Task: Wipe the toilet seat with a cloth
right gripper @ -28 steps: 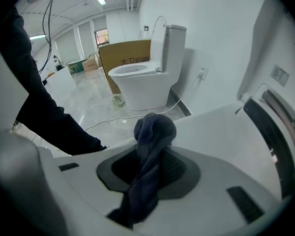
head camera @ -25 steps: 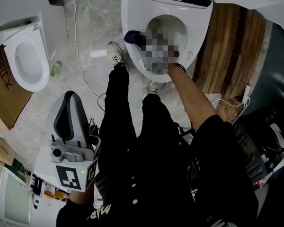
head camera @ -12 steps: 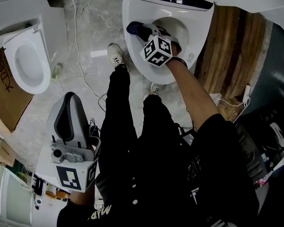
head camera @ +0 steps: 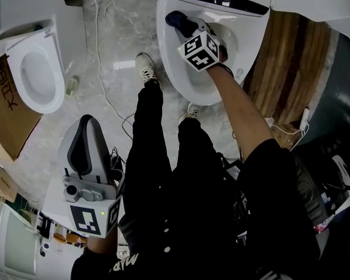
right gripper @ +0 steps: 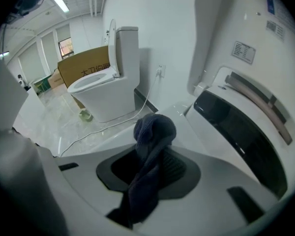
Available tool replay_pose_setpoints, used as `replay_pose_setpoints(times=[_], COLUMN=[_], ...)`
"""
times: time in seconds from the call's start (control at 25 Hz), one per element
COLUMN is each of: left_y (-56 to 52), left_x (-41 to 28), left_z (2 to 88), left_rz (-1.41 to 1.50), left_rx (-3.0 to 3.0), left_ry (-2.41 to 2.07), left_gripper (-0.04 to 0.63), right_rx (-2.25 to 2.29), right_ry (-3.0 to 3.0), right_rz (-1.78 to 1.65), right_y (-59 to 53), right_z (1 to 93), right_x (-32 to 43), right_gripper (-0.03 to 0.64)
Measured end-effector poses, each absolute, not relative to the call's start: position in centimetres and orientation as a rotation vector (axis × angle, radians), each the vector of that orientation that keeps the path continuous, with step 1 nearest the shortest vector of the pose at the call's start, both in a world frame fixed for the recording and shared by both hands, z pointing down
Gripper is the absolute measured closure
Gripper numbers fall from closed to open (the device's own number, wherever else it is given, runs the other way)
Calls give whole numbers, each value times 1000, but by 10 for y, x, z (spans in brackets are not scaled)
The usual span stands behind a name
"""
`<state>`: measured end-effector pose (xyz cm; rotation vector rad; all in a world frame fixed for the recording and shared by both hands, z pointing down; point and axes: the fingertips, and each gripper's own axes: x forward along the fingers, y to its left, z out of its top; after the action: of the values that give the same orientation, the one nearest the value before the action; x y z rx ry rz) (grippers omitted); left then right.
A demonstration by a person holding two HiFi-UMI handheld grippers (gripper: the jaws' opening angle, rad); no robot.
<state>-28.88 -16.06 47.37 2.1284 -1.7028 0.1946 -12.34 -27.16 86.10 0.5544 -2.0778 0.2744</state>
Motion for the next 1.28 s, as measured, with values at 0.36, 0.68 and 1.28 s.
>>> replay_pose_setpoints(times=[0.36, 0.68, 1.28], left_y=[-156, -158, -160], left_x=[-287, -279, -266], left_z=[473, 472, 470], left_rz=[204, 220, 228], left_rx=[2133, 2164, 2174], left_ry=[-1702, -1677, -1667], left_gripper=[588, 588, 588], right_rx=[892, 1081, 1198], right_ry=[-1988, -1942, -1853], right_rz=[415, 540, 602], right_y=[-306, -318, -324], right_z=[857, 855, 859], right_x=[-114, -93, -29], right_gripper=[511, 511, 514])
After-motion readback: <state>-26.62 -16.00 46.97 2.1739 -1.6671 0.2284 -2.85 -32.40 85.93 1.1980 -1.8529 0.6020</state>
